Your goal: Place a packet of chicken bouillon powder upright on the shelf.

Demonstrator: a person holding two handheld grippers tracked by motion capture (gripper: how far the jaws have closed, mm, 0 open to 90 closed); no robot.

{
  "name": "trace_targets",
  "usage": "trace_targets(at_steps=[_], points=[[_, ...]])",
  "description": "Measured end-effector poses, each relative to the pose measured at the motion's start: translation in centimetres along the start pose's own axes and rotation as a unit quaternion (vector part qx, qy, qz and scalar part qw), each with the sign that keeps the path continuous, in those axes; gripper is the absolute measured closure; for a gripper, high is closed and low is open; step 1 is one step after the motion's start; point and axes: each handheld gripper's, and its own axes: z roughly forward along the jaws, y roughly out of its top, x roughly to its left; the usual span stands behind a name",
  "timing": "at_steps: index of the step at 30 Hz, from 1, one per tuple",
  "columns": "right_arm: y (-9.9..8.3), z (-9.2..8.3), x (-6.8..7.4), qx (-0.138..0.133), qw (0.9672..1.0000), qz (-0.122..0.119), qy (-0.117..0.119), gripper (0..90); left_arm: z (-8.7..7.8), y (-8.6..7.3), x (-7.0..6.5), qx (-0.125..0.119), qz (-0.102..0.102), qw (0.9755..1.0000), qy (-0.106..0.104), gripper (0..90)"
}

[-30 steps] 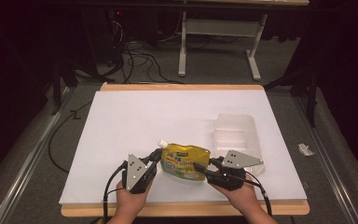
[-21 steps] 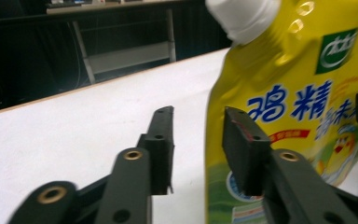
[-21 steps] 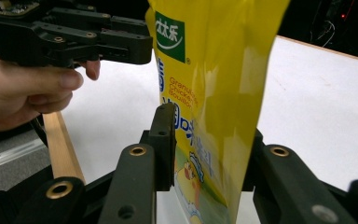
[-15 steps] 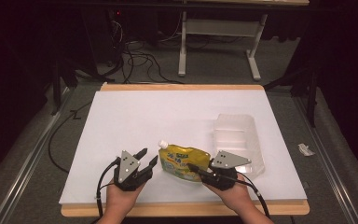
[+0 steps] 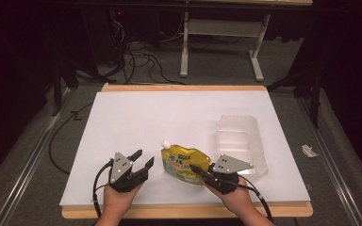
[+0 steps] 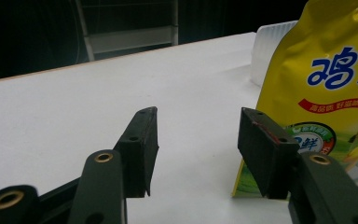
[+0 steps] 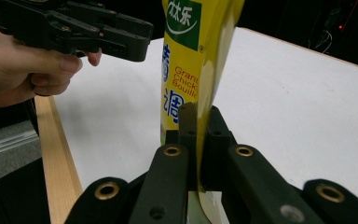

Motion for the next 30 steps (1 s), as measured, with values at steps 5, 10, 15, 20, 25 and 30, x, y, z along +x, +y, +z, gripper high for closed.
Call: trace_targets(at_steps=[5, 10, 15, 20, 25, 30], points=[[0.1, 0.1, 0.0, 0.000, 1.0000, -0.001, 0.000, 90.0, 0.2, -0.1, -0.1, 0.008, 0.011, 0.9999, 0.006, 45.7], [0.2, 0.0, 0.0, 0.001, 1.0000, 0.003, 0.009, 90.0, 0.3, -0.2, -0.1, 0.010, 0.017, 0.9998, 0.008, 45.4], [0.4, -0.1, 0.2, -0.002, 0.9999, 0.001, 0.013, 90.0, 0.3, -0.2, -0.1, 0.010, 0.017, 0.9998, 0.010, 44.8], [0.7, -0.3, 0.2, -0.009, 0.9999, -0.002, 0.013, 90.0, 0.3, -0.2, -0.1, 0.010, 0.018, 0.9997, 0.009, 43.6], [1.0, -0.8, 0.1, -0.018, 0.9997, -0.004, 0.015, 90.0, 0.3, -0.2, 0.0, 0.012, 0.019, 0.9997, 0.008, 41.9], [1.3, -1.2, 0.1, -0.023, 0.9996, -0.004, 0.017, 90.0, 0.4, -0.2, 0.0, 0.017, 0.016, 0.9997, 0.009, 39.4]])
